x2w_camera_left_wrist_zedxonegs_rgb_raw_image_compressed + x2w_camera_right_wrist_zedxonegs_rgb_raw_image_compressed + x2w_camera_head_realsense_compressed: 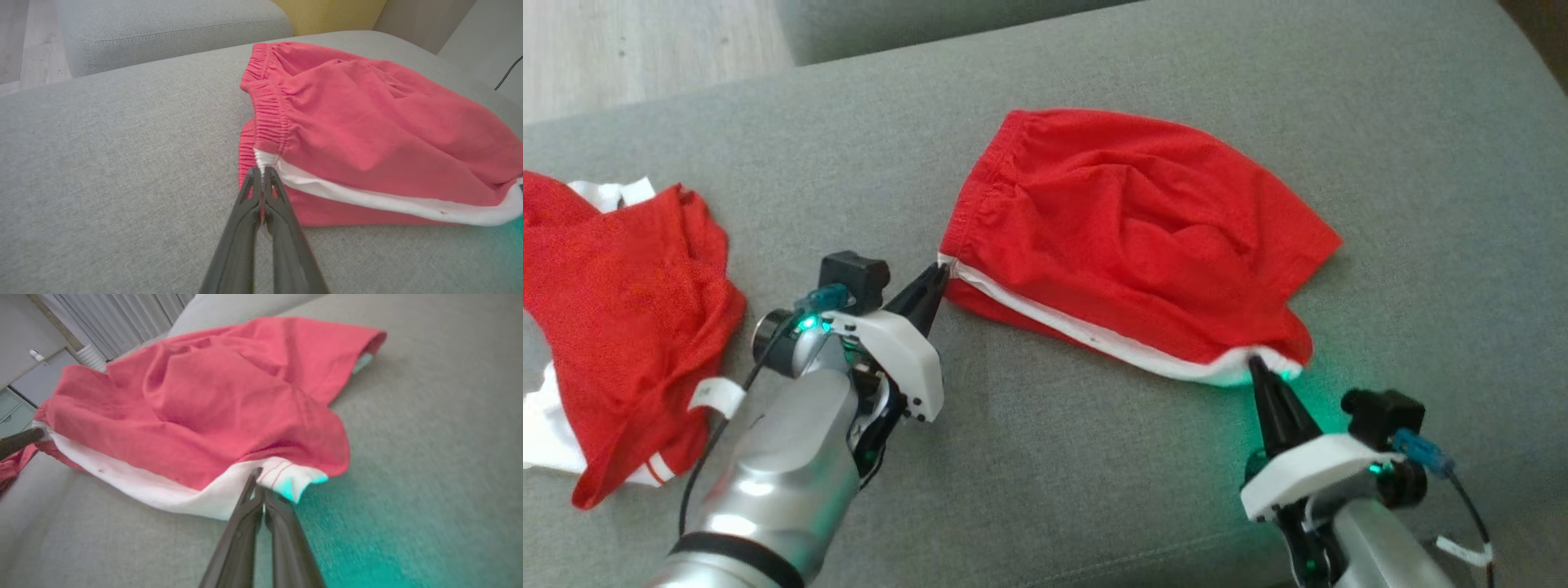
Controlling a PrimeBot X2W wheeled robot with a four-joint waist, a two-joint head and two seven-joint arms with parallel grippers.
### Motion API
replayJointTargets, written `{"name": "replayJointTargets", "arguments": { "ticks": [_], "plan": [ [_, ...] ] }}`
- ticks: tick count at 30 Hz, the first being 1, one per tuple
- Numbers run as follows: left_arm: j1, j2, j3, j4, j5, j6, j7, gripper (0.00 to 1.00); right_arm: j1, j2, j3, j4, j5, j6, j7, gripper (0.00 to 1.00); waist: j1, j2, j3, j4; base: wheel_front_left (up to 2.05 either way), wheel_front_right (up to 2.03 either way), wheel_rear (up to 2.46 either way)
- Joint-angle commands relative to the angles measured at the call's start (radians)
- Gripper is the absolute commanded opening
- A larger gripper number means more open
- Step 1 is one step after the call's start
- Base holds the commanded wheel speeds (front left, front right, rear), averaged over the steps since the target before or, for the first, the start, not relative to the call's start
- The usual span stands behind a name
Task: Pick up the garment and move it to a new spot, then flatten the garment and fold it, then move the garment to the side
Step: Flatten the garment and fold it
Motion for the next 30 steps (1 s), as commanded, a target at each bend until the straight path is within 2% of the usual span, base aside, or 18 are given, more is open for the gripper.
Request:
{"name": "replayJointTargets", "arguments": {
  "ticks": [1,10,16,24,27,30],
  "plan": [
    [-0.051,0.037,0.022,-0.030,-0.012,0.001,-0.013,0.00,-0.032,-0.004,0.025,-0.058,-0.021,-0.001,-0.020,0.00,0.0000,0.0000,-0.011,0.003,0.00,0.00,0.00],
    [-0.081,0.066,0.060,-0.126,-0.050,0.001,-0.032,0.00,-0.094,-0.009,-0.018,-0.282,-0.118,-0.001,-0.020,0.00,0.0000,0.0000,-0.058,0.019,0.00,0.00,0.00],
    [-0.148,0.083,0.105,-0.238,-0.075,0.019,-0.034,0.00,-0.241,-0.085,-0.032,-0.428,-0.167,-0.001,0.023,0.00,0.0000,0.0000,-0.097,0.040,0.00,0.00,0.00],
    [-0.209,0.083,0.154,-0.381,-0.122,0.049,0.003,0.00,-0.420,-0.174,-0.044,-0.494,-0.181,-0.001,0.109,0.00,0.0000,0.0000,-0.156,0.087,0.00,0.00,0.00],
    [-0.195,0.088,0.172,-0.435,-0.143,0.071,0.021,0.00,-0.445,-0.194,-0.055,-0.511,-0.189,-0.001,0.129,0.00,0.0000,0.0000,-0.174,0.108,0.00,0.00,0.00],
    [-0.134,0.098,0.196,-0.518,-0.179,0.102,0.042,0.00,-0.412,-0.192,-0.098,-0.537,-0.181,-0.001,0.199,0.00,0.0000,0.0000,-0.193,0.135,0.00,0.00,0.00]
  ]
}}
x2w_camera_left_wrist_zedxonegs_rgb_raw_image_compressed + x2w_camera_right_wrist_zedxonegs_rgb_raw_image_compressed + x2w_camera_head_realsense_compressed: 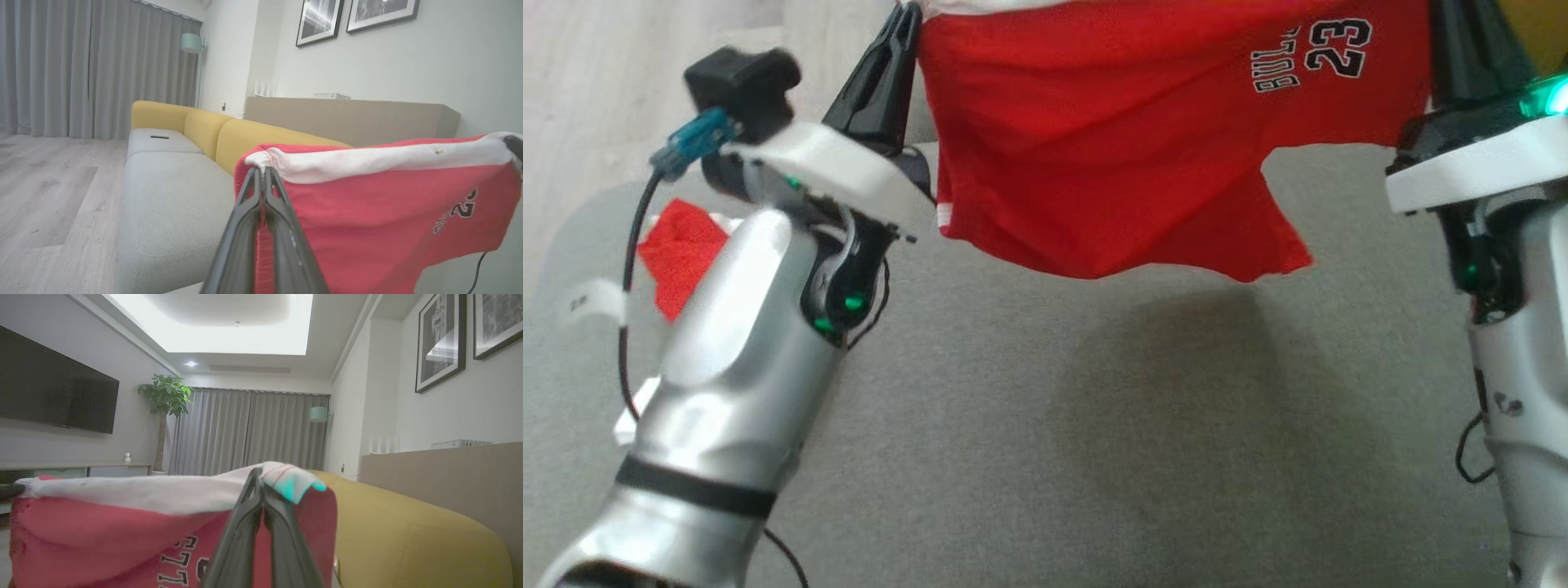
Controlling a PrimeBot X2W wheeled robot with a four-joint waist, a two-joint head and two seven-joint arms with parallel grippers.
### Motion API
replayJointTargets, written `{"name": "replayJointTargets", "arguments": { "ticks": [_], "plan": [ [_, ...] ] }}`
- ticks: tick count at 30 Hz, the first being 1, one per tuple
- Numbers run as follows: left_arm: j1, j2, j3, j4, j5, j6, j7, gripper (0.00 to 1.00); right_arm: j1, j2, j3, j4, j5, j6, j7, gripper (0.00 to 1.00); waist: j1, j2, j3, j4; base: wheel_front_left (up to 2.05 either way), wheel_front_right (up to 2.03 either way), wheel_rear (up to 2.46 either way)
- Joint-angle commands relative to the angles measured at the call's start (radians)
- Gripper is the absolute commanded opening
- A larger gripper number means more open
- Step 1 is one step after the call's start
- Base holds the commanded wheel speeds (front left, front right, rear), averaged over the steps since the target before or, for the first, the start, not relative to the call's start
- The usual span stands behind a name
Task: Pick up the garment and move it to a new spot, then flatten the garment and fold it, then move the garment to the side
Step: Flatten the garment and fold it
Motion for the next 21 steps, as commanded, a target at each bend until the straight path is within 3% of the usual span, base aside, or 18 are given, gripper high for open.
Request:
{"name": "replayJointTargets", "arguments": {
  "ticks": [1,8,13,17,21],
  "plan": [
    [0.012,0.043,0.049,-0.065,-0.026,0.013,0.018,0.00,0.013,0.007,-0.008,-0.054,0.016,-0.001,0.042,0.00,0.0000,0.0000,-0.015,0.022,0.00,0.00,0.00],
    [0.119,0.097,0.033,-0.217,-0.059,0.042,0.132,0.00,0.130,-0.008,-0.035,-0.177,0.037,-0.001,0.167,0.00,0.0000,0.0000,0.023,0.057,0.00,0.00,0.00],
    [0.058,0.145,0.033,-0.274,-0.034,0.053,0.193,0.00,0.065,-0.025,-0.027,-0.209,0.033,-0.001,0.216,0.00,0.0000,0.0000,0.140,0.046,0.00,0.00,0.00],
    [-0.094,0.173,0.037,-0.229,-0.004,0.031,0.237,0.00,-0.119,-0.050,0.014,-0.130,0.028,-0.001,0.214,0.00,0.0000,0.0000,0.275,0.019,0.00,0.00,0.00],
    [-0.301,0.196,0.045,-0.095,0.044,-0.009,0.237,0.00,-0.375,-0.034,0.049,0.073,0.033,-0.001,0.145,0.00,0.0000,0.0000,0.379,-0.020,0.00,0.00,0.00]
  ]
}}
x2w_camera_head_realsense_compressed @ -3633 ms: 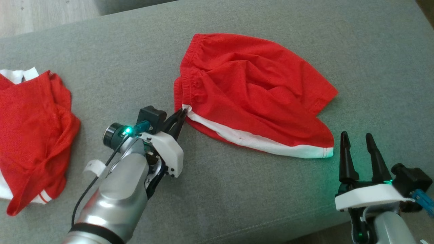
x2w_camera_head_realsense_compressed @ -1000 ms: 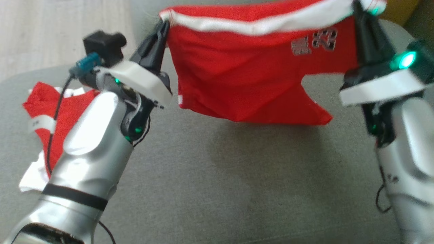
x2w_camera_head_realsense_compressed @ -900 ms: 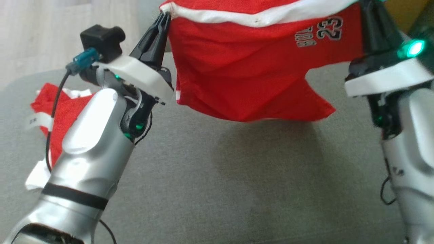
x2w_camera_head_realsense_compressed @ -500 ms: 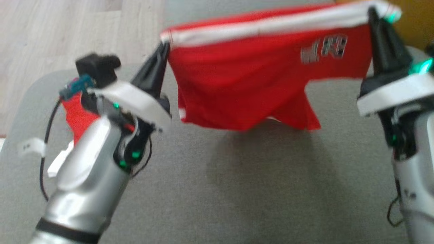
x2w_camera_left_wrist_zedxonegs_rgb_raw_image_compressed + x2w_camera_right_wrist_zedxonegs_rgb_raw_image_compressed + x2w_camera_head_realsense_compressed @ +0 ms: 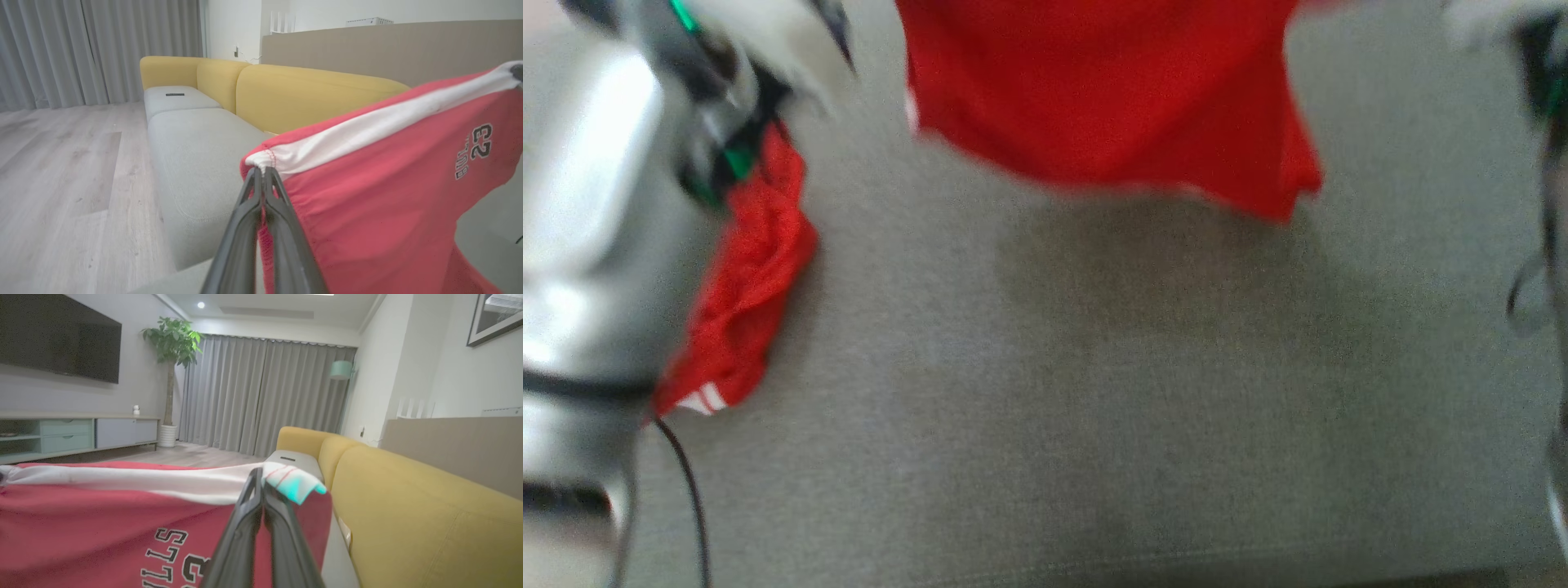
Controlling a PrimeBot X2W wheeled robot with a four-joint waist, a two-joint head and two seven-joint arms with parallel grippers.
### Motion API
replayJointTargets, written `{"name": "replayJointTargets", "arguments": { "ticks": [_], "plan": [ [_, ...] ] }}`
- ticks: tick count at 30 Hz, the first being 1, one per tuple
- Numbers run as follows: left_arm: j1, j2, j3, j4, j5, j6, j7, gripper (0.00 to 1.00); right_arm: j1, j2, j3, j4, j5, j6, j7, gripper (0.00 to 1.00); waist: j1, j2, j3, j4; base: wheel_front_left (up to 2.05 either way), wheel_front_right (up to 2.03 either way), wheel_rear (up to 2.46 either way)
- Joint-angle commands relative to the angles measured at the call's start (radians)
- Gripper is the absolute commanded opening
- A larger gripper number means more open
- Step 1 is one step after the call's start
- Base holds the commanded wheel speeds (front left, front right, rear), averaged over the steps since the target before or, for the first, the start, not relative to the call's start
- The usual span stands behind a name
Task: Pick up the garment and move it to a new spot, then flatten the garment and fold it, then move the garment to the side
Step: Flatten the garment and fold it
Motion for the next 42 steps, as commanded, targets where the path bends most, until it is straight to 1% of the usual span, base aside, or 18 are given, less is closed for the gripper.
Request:
{"name": "replayJointTargets", "arguments": {
  "ticks": [1,2,5,8,10,12,16,20,23,26,30,34,38,42],
  "plan": [
    [-0.156,0.051,0.053,0.046,0.032,-0.013,-0.015,0.00,-0.146,0.029,0.004,0.075,0.023,-0.001,-0.039,0.00,-0.0001,0.0000,0.142,-0.055,0.00,0.00,0.00],
    [-0.156,0.051,0.053,0.046,0.032,-0.013,-0.015,0.00,-0.146,0.029,0.004,0.075,0.023,-0.001,-0.039,0.00,-0.0001,0.0000,0.142,-0.055,0.00,0.00,0.00],
    [-0.320,0.030,0.071,0.171,0.061,-0.016,-0.072,0.00,-0.338,0.032,-0.006,0.232,-0.020,-0.001,-0.143,0.00,-0.0001,0.0000,0.179,-0.061,0.00,0.00,0.00],
    [-0.435,-0.003,0.082,0.274,0.075,-0.024,-0.150,0.00,-0.477,0.047,-0.048,0.376,-0.067,-0.001,-0.265,0.00,-0.0001,0.0000,0.184,-0.062,0.00,0.00,0.00],
    [-0.482,-0.027,0.087,0.335,0.072,-0.035,-0.201,0.00,-0.533,0.053,-0.063,0.454,-0.099,-0.001,-0.320,0.00,-0.0001,0.0000,0.180,-0.059,0.00,0.00,0.00],
    [-0.500,-0.048,0.082,0.390,0.073,-0.046,-0.246,0.00,-0.551,0.063,-0.077,0.515,-0.111,-0.001,-0.347,0.00,-0.0001,0.0000,0.172,-0.055,0.00,0.00,0.00],
    [-0.457,-0.079,0.067,0.482,0.065,-0.064,-0.291,0.00,-0.502,0.083,-0.076,0.607,-0.096,-0.001,-0.363,0.00,-0.0001,0.0000,0.159,-0.053,0.00,0.00,0.00],
    [-0.341,-0.105,0.037,0.541,0.059,-0.080,-0.312,0.00,-0.387,0.087,-0.032,0.653,-0.072,-0.001,-0.365,0.00,-0.0001,0.0000,0.140,-0.048,0.00,0.00,0.00],
    [-0.241,-0.115,0.014,0.557,0.054,-0.087,-0.319,0.00,-0.290,0.079,0.035,0.702,-0.035,-0.001,-0.365,0.00,-0.0001,0.0000,0.120,-0.042,0.00,0.00,0.00],
    [-0.138,-0.112,-0.008,0.539,0.058,-0.090,-0.321,0.00,-0.202,0.059,0.147,0.741,0.019,-0.001,-0.341,0.00,-0.0001,0.0000,0.097,-0.037,0.00,0.00,0.00],
    [0.014,-0.098,-0.062,0.482,0.086,-0.091,-0.321,0.00,-0.085,-0.002,0.321,0.715,0.136,-0.001,-0.263,0.00,-0.0001,0.0000,0.052,-0.029,0.00,0.00,0.00],
    [0.150,-0.079,-0.111,0.430,0.092,-0.091,-0.321,0.00,0.026,-0.094,0.466,0.629,0.274,-0.001,-0.183,0.00,-0.0001,0.0000,0.001,-0.023,0.00,0.00,0.00],
    [0.254,-0.066,-0.158,0.381,0.107,-0.091,-0.321,0.00,0.125,-0.197,0.584,0.535,0.378,-0.001,-0.115,0.00,-0.0001,0.0000,-0.045,-0.014,0.00,0.00,0.00],
    [0.329,-0.057,-0.188,0.344,0.118,-0.092,-0.321,0.00,0.204,-0.286,0.669,0.455,0.457,-0.001,-0.060,0.00,-0.0001,0.0000,-0.084,-0.008,0.00,0.00,0.00]
  ]
}}
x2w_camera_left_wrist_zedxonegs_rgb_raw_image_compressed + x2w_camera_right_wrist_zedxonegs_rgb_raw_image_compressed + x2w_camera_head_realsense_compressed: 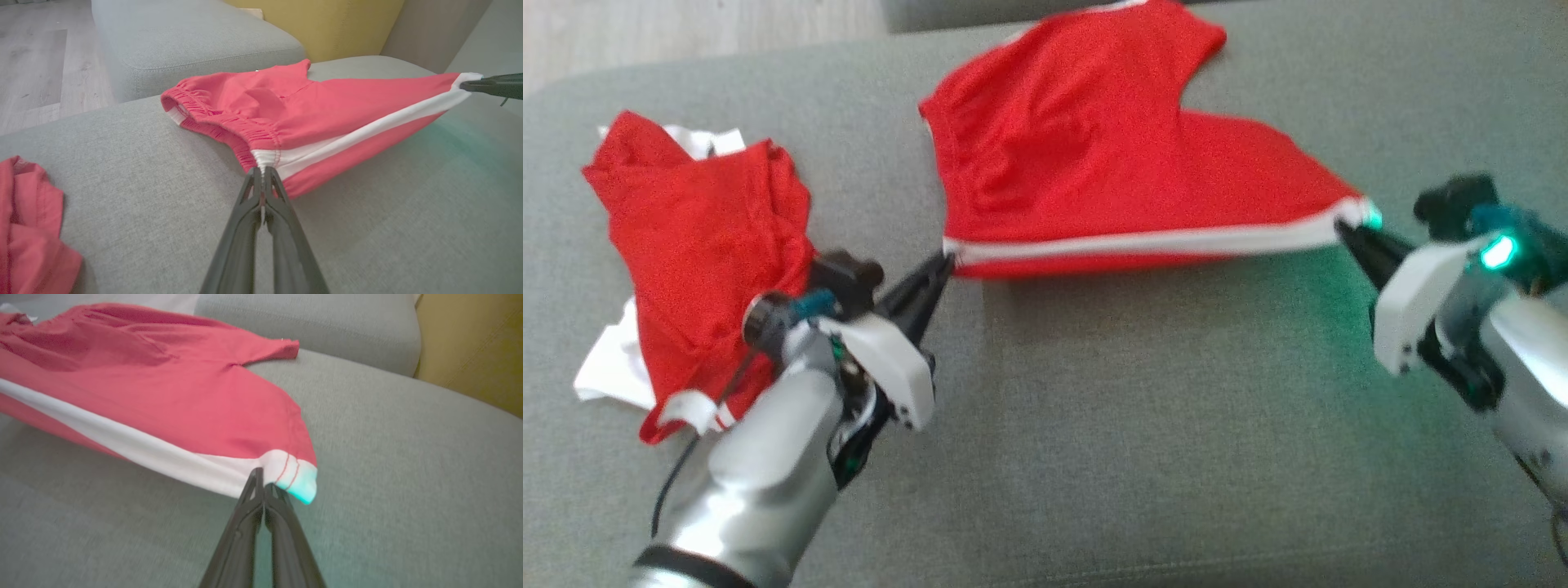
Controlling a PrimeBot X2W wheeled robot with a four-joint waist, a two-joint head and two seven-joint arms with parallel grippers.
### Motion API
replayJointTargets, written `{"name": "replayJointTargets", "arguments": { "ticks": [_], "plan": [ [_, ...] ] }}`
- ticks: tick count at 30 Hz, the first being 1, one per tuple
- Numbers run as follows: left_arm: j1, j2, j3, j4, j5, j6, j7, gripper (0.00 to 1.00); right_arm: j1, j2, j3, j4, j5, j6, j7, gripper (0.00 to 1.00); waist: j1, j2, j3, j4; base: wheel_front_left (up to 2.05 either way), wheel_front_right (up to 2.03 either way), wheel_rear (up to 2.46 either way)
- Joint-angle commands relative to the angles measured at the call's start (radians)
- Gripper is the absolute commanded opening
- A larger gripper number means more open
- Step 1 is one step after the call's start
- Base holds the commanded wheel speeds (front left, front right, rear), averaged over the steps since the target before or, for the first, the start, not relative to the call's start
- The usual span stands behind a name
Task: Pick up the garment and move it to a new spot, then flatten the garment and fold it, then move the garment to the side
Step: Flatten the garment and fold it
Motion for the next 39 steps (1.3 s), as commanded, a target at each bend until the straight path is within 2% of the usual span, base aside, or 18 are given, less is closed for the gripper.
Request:
{"name": "replayJointTargets", "arguments": {
  "ticks": [1,8,15,20,25,32,39],
  "plan": [
    [-0.017,0.041,0.025,-0.033,0.016,0.002,-0.012,0.00,0.018,-0.050,0.018,-0.035,0.019,-0.001,0.011,0.00,0.0001,-0.0001,-0.027,0.006,0.00,0.00,0.00],
    [0.071,0.048,-0.003,-0.068,0.033,0.002,-0.012,0.00,0.099,-0.136,0.094,-0.116,0.099,-0.001,0.087,0.00,0.0001,-0.0001,-0.088,0.001,0.00,0.00,0.00],
    [0.188,0.061,-0.026,-0.123,0.035,0.013,-0.012,0.00,0.190,-0.234,0.152,-0.229,0.187,-0.001,0.219,0.00,0.0001,-0.0001,-0.166,-0.007,0.00,0.00,0.00],
    [0.280,0.080,-0.041,-0.211,0.014,0.024,0.008,0.00,0.264,-0.330,0.154,-0.344,0.273,-0.001,0.340,0.00,0.0001,-0.0001,-0.192,-0.011,0.00,0.00,0.00],
    [0.327,0.107,-0.039,-0.326,-0.005,0.051,0.048,0.00,0.282,-0.407,0.089,-0.434,0.275,-0.001,0.373,0.00,0.0001,-0.0001,-0.183,-0.013,0.00,0.00,0.00],
    [0.241,0.116,-0.002,-0.427,-0.004,0.085,0.082,0.00,0.186,-0.378,-0.034,-0.480,0.155,-0.001,0.378,0.00,0.0001,-0.0001,-0.090,0.012,0.00,0.00,0.00],
    [0.125,0.104,0.024,-0.431,0.005,0.089,0.089,0.00,0.038,-0.321,-0.080,-0.462,0.032,-0.001,0.386,0.00,0.0001,-0.0001,0.011,0.060,0.00,0.00,0.00]
  ]
}}
